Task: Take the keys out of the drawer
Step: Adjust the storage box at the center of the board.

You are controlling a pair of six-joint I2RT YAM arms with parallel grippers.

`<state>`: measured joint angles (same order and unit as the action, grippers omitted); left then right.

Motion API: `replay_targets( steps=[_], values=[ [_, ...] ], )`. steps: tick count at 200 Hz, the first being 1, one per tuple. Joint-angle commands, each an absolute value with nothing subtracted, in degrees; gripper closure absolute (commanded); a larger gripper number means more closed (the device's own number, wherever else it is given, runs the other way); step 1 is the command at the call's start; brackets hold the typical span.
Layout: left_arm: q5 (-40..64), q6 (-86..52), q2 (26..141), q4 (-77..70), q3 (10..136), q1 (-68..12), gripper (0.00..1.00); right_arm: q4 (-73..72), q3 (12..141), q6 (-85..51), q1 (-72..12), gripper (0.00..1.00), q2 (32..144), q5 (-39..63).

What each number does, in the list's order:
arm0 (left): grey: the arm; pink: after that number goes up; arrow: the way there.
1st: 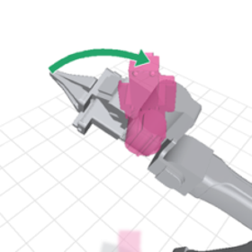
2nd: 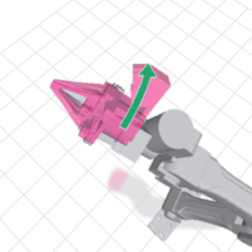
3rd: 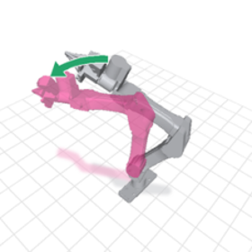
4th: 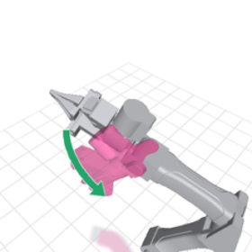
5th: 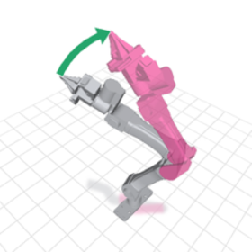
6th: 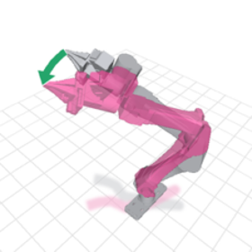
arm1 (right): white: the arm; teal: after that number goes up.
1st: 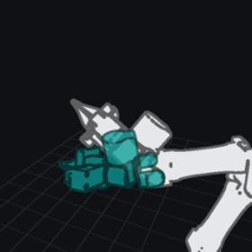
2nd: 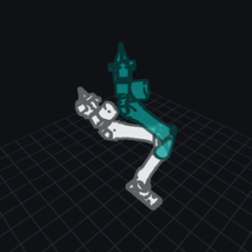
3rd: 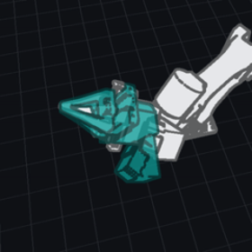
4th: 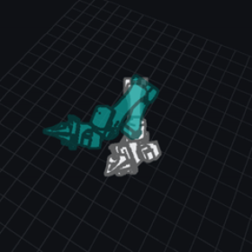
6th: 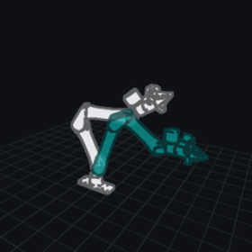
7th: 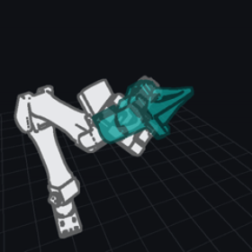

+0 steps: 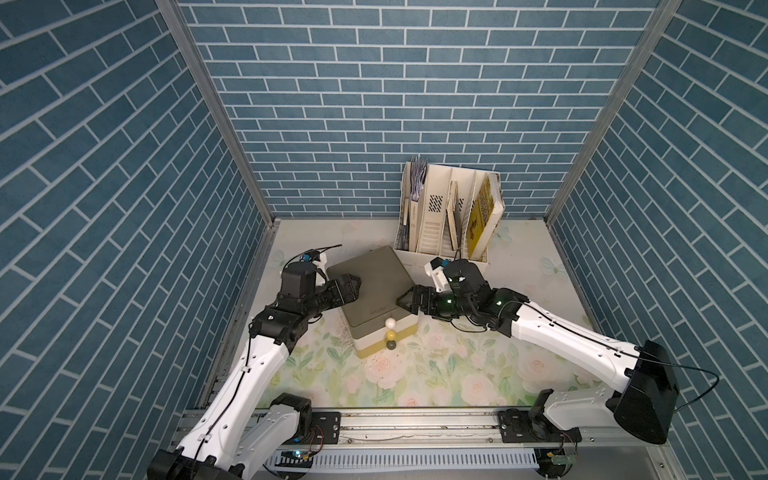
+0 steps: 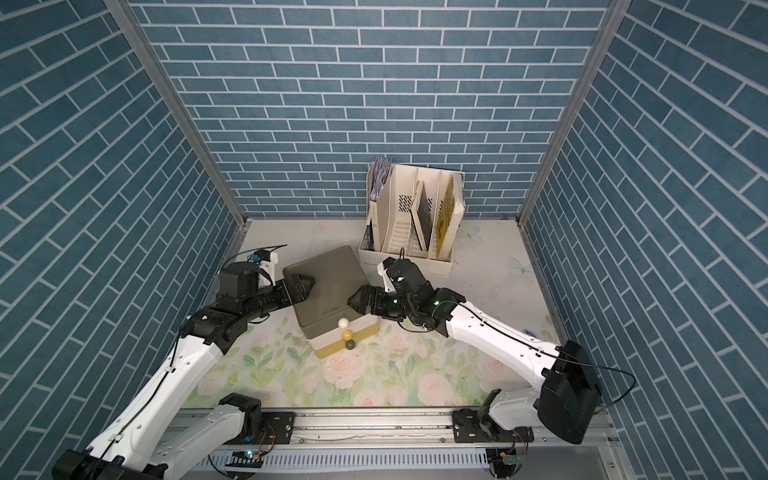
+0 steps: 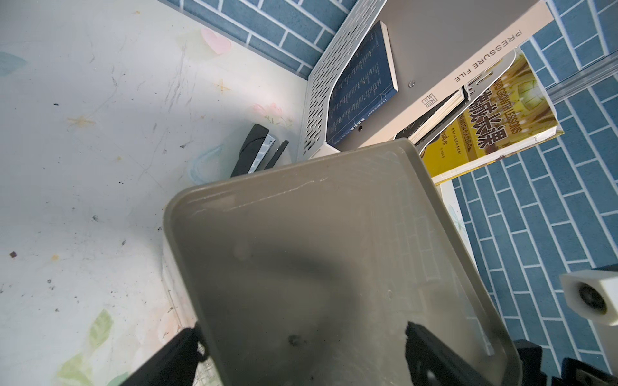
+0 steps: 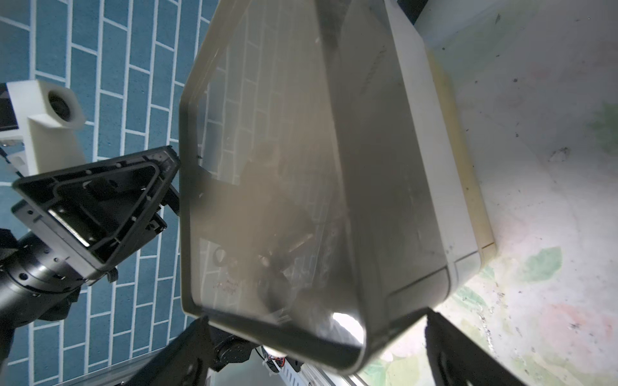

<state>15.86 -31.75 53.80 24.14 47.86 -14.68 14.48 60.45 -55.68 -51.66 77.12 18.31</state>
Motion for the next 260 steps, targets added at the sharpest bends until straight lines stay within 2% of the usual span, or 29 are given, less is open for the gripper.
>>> replay_targets(
  steps=[1,111,260],
  values=[
    [21.6,-32.1,54.5,21.3,46.5,-16.6,0.00,8.0,59.5,-58.8,-53.1,0.00,77.6,21.7],
    [21.3,-31.8,56.0,21.0,46.8,-16.8,0.00,2.9,59.6,-57.5,-52.5,0.00,81.1,19.9],
    [20.6,-32.0,56.4,20.5,45.6,-16.8,0.00,0.0,59.9,-51.0,-44.5,0.07,84.1,20.5]
  ],
)
